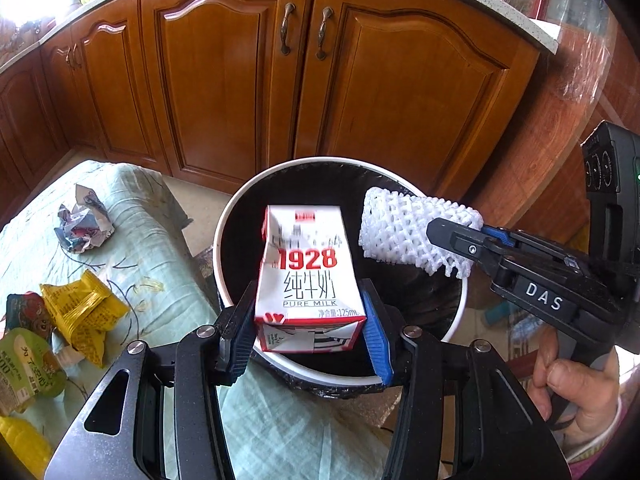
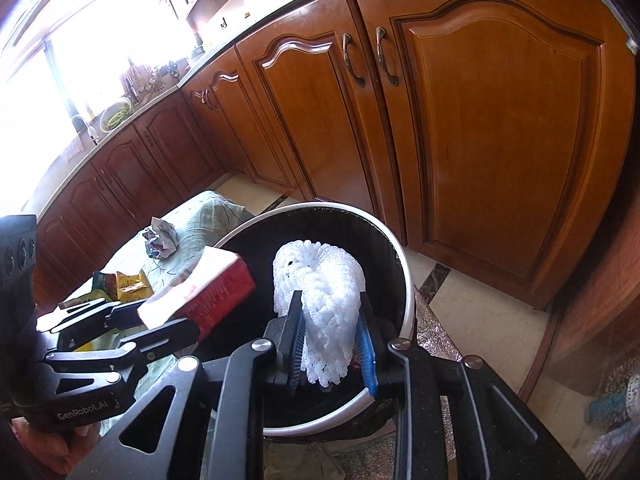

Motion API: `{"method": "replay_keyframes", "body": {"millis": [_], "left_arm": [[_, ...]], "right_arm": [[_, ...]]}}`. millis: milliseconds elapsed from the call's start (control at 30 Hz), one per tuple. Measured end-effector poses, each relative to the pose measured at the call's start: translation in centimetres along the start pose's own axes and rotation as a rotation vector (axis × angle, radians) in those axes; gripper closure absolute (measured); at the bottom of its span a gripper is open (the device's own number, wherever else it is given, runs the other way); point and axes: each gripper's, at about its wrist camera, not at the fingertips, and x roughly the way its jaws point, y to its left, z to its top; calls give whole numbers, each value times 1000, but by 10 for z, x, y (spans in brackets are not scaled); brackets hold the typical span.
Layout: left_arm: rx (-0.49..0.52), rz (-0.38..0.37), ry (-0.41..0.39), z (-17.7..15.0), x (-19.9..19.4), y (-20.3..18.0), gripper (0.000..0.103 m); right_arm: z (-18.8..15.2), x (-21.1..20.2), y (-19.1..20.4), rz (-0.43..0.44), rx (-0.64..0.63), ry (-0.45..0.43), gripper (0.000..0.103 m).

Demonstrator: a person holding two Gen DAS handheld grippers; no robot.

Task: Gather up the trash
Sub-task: 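Carry both items over the bin and open both tools, then move both tools back toward the remaining trash on the table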

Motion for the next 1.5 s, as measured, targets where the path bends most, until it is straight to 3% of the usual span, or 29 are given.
{"method": "replay_keyframes", "body": {"millis": [267,333,367,633,900,1500], "left_arm": [[-36,-8,-29,-12,-14,9,43],[-59,-11,-34,-19,-21,15,41],[-72,-11,-37,-22,-24,19,41],[-132,14,-86,-58,-63,42,40],[-214,75,-132,-106,-111,74,38],[-437,241,-168,-207,-190,161,38]], "right_arm": [[-2,-9,1,13,29,-26,53],[-2,-9,2,14,30,-39,32],[-3,-9,3,11,29,-43,31],[-9,-15,18,28,29,-56,31],[-42,-32,58,114,17,-76,27],[-110,-11,172,306,-100,59,27]]}}
